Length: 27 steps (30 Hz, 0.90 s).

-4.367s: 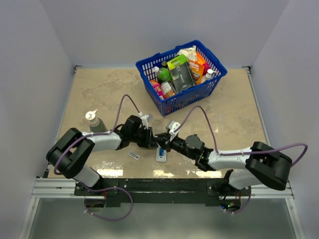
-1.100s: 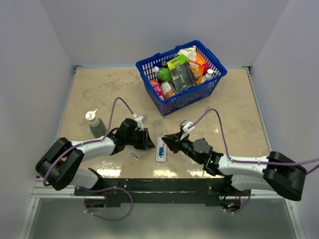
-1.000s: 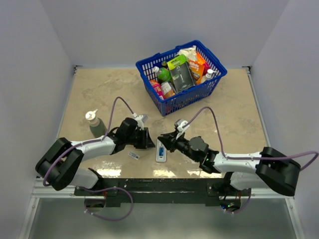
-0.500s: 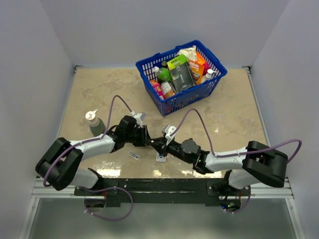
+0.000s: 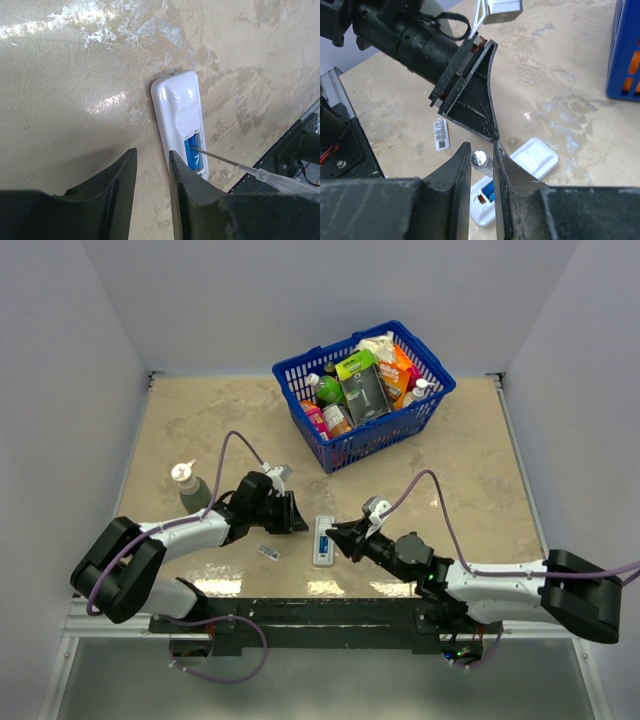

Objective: Unload the batteries from the remote control

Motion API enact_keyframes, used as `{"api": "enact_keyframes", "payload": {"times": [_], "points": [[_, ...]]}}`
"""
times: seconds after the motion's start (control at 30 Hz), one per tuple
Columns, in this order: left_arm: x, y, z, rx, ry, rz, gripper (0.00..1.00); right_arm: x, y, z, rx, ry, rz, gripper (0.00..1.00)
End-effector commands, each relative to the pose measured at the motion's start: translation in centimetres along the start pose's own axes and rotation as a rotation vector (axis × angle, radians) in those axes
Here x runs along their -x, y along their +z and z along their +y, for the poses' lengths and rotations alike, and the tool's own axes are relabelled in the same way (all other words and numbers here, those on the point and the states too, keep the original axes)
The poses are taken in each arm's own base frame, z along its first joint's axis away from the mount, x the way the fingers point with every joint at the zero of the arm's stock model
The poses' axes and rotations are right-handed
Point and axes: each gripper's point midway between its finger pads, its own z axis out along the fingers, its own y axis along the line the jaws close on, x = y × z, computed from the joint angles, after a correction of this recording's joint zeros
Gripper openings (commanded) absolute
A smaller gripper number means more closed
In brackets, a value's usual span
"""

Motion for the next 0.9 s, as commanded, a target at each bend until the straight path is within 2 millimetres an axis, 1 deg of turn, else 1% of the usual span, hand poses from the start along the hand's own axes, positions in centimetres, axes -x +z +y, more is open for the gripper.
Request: {"api": "enact_keyframes", "payload": {"times": [0.0, 0.07, 0.17, 0.23, 0.27, 0.3, 0.37, 0.43, 0.5, 0.53, 0.6, 0.67, 0.83, 0.87], "points": [[1.6, -0.5, -1.5, -0.058, 0.040, -0.042, 0.37, -6.8, -2.9, -1.1, -0.047, 0.032, 0.267, 0.22], [1.7, -0.5, -1.8, -0.075, 0.045, -0.045, 0.37, -6.5, -2.9, -0.7, -0.030, 0.032, 0.258, 0.22], [1.6, -0.5, -2.0, -0.086, 0.045, -0.039, 0.37, -6.9, -2.5, -0.8, -0.036, 0.013, 0.291, 0.24], [1.5, -0.5, -2.1, -0.088, 0.050, -0.037, 0.37, -7.1, -2.0, -0.6, -0.035, 0.002, 0.313, 0.27], [1.5, -0.6, -2.2, -0.090, 0.050, -0.038, 0.37, -6.7, -1.6, -0.3, -0.032, 0.003, 0.309, 0.27], [1.6, -0.7, -2.1, -0.088, 0.053, -0.037, 0.37, -7.2, -1.5, -0.5, -0.041, -0.001, 0.332, 0.30], [1.6, -0.7, -2.1, -0.084, 0.057, -0.039, 0.37, -6.9, -1.0, -0.6, -0.062, 0.004, 0.329, 0.31], [1.7, -0.7, -2.2, -0.084, 0.059, -0.041, 0.37, -6.9, -0.9, -1.2, -0.102, 0.011, 0.325, 0.31], [1.6, -0.7, -2.1, -0.083, 0.059, -0.038, 0.37, -6.9, -1.0, -1.4, -0.119, 0.022, 0.324, 0.26], [1.6, -0.6, -2.0, -0.080, 0.057, -0.037, 0.37, -6.6, -0.9, -1.5, -0.134, 0.032, 0.315, 0.17], [1.5, -0.6, -1.9, -0.081, 0.060, -0.033, 0.37, -6.6, -1.2, -2.3, -0.173, 0.027, 0.311, 0.10], [1.3, -0.5, -1.8, -0.078, 0.059, -0.029, 0.37, -6.4, -1.4, -2.9, -0.204, 0.024, 0.300, 0.07], [1.0, -0.1, -2.0, -0.104, 0.063, -0.018, 0.37, -7.1, -2.2, -3.8, -0.248, 0.064, 0.297, 0.06], [0.9, 0.0, -2.1, -0.112, 0.065, -0.011, 0.37, -7.5, -2.5, -3.9, -0.254, 0.076, 0.301, 0.06]]}}
